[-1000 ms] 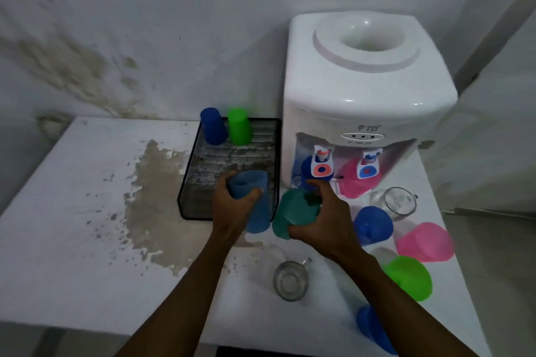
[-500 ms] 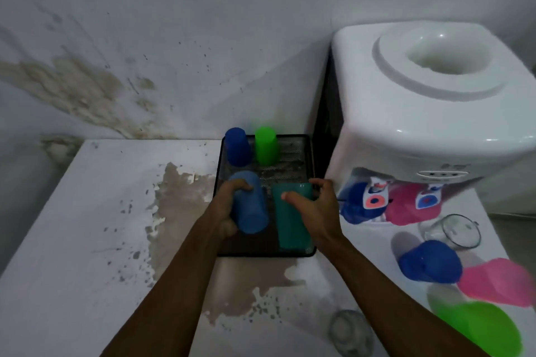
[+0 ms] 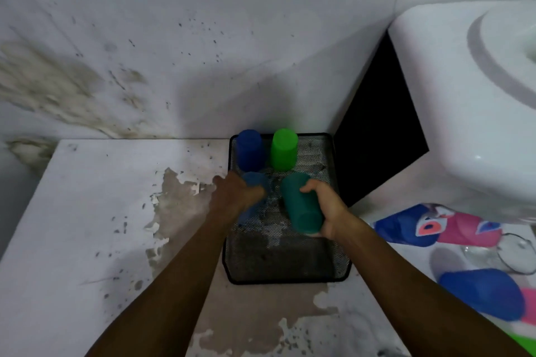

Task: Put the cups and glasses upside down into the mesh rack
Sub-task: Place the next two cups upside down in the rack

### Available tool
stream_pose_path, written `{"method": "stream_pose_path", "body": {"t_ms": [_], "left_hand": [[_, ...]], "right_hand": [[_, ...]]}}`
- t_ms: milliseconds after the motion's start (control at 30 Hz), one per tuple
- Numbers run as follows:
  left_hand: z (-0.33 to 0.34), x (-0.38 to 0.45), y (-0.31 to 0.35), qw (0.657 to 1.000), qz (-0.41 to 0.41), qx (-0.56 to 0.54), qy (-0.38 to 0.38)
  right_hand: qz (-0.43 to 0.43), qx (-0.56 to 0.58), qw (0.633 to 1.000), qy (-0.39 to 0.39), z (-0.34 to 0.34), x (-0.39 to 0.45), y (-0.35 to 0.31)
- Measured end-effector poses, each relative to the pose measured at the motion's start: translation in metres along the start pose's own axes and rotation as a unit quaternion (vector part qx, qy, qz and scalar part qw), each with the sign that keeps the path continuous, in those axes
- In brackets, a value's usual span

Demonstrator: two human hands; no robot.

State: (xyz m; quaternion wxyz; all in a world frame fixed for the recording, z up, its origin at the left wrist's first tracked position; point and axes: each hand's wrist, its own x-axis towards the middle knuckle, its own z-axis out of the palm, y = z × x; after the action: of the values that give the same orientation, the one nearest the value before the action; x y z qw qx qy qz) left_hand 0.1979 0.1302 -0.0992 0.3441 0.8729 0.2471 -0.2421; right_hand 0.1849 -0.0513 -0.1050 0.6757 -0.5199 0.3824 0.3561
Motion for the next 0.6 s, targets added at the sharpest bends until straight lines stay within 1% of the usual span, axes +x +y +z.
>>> {"method": "stream_pose_path", "body": {"t_ms": [67, 100, 133, 200, 233, 300, 433, 533, 600], "left_hand": [[-0.002, 0.005, 0.002, 0.998, 0.031, 0.051, 0.024], [-0.003, 0.006, 0.003, 0.996, 0.038, 0.072, 0.047], [-0.003, 0.007, 0.005, 0.993, 0.041, 0.086, 0.070], [-0.004, 0.011, 0.007, 0.988, 0.049, 0.107, 0.099], [-0.004, 0.012, 0.007, 0.985, 0.058, 0.119, 0.107], [-0.003, 0.014, 0.006, 0.980, 0.082, 0.146, 0.111], [0.005, 0.016, 0.003, 0.966, 0.131, 0.193, 0.108], [0.006, 0.018, 0.003, 0.969, 0.134, 0.176, 0.108], [0.007, 0.020, 0.004, 0.975, 0.126, 0.150, 0.108]], "right_hand": [[-0.024, -0.063, 0.997, 0.033, 0.009, 0.002, -0.007], [-0.053, -0.107, 0.990, 0.070, 0.011, 0.004, -0.009], [-0.091, -0.167, 0.975, 0.120, 0.013, 0.005, -0.012], [-0.170, -0.300, 0.915, 0.210, 0.016, 0.006, -0.019], [-0.188, -0.359, 0.884, 0.231, 0.017, 0.006, -0.022], [-0.205, -0.432, 0.845, 0.240, 0.023, 0.006, -0.028], [-0.222, -0.528, 0.780, 0.251, 0.034, 0.010, -0.034], [-0.233, -0.597, 0.722, 0.260, 0.043, 0.008, -0.039], [-0.235, -0.620, 0.700, 0.267, 0.049, 0.009, -0.041]]}}
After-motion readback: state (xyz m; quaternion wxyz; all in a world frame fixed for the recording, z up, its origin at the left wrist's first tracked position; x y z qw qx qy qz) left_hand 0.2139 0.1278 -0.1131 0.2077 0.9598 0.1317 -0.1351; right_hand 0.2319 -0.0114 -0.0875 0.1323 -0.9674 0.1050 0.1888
